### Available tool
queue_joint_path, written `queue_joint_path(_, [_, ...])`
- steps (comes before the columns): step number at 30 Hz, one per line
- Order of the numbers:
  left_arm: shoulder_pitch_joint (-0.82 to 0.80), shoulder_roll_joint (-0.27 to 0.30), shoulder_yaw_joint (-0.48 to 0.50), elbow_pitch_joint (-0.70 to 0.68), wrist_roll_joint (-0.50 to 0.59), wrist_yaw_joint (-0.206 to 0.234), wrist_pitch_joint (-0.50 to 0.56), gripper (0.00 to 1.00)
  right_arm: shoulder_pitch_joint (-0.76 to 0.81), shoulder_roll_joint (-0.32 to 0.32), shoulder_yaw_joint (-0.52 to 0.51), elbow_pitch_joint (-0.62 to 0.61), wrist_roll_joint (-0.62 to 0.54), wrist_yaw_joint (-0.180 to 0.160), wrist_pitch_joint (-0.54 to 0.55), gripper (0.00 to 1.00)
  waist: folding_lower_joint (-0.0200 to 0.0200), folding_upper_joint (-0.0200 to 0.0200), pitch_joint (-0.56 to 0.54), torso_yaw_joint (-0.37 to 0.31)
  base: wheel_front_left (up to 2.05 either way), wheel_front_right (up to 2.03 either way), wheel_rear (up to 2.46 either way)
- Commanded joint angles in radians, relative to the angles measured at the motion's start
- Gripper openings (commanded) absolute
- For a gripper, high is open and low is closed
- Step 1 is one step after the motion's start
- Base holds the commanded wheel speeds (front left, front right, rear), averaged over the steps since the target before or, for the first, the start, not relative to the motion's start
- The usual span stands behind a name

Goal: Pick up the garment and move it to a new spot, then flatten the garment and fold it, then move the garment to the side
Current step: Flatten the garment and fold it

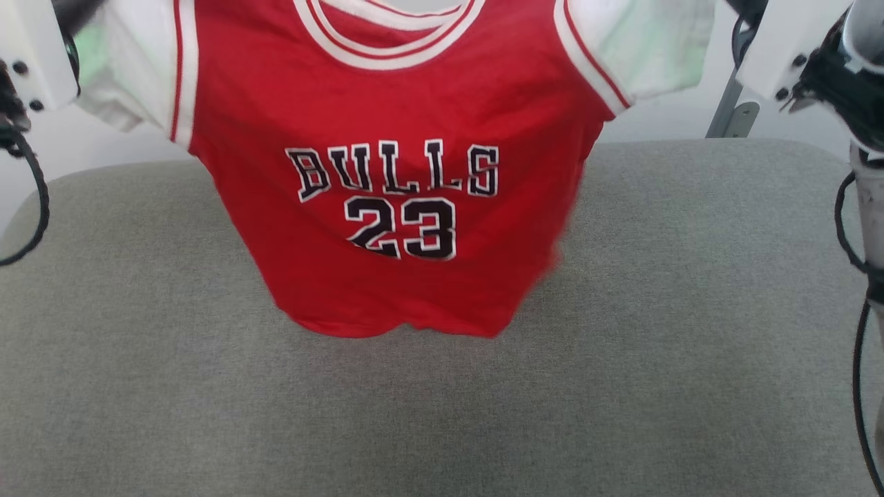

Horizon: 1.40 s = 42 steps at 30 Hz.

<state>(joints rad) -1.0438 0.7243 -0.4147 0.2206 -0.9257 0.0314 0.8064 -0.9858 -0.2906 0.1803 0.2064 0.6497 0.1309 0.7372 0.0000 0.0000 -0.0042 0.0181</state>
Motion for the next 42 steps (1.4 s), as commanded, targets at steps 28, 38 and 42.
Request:
queue_joint_path(28, [-0.506,-0.172,-0.015,0.342,0.257,-0.137,-0.611,0.0,-0.537,0.061,0.075,0.469,-0.37,0.0,-0.62,0.0,0.0,0.0,0.41,0.039,0.0,0.0,0.0])
queue_joint_path(38, [-0.577,-0.203,-0.044,0.497,0.322,-0.159,-1.049,0.0,-0.642,0.109,-0.001,0.692,-0.612,0.0,-0.961,0.0,0.0,0.0,0.482,0.064,0.0,0.0,0.0])
queue_joint_path(42, [-0.526,-0.202,-0.085,0.529,0.304,-0.161,-1.064,0.0,-0.606,0.119,0.005,0.754,-0.617,0.0,-0.97,0.0,0.0,0.0,0.479,0.068,0.0,0.0,0.0])
